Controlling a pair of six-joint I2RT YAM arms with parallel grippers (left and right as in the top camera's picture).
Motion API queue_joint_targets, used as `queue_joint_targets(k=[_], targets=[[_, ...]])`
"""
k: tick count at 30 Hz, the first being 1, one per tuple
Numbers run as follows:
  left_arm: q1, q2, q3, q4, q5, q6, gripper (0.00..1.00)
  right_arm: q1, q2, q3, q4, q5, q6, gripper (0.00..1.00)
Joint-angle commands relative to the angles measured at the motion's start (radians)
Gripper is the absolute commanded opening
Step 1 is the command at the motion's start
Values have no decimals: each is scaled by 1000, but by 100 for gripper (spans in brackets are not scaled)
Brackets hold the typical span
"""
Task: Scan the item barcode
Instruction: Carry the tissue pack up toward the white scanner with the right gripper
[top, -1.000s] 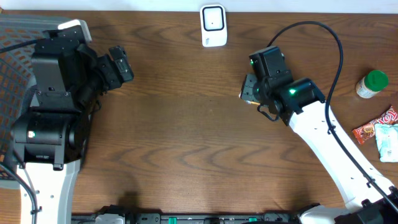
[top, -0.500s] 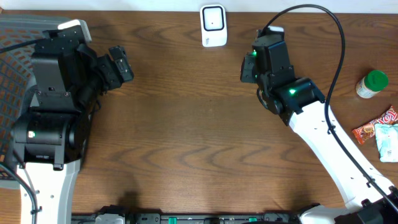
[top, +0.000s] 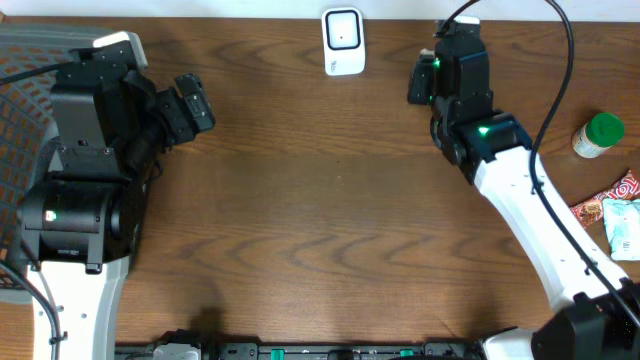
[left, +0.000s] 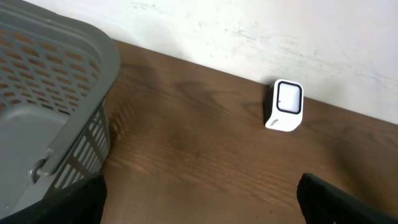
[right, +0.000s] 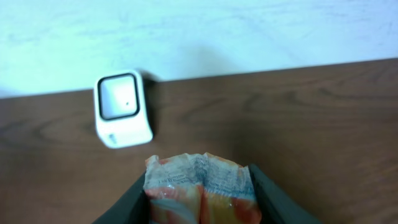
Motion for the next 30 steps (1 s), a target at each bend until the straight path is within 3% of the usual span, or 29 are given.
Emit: queue_joint_targets(k=[1, 17, 30], targets=[[5, 0, 11, 0, -13, 9, 98, -30, 53, -2, 40, -18, -42, 36], [5, 0, 11, 0, -12, 9, 98, -47, 291, -2, 511, -138, -88, 39], [5, 0, 11, 0, -13, 9, 98, -32, 515, 7, 991, -201, -116, 31]])
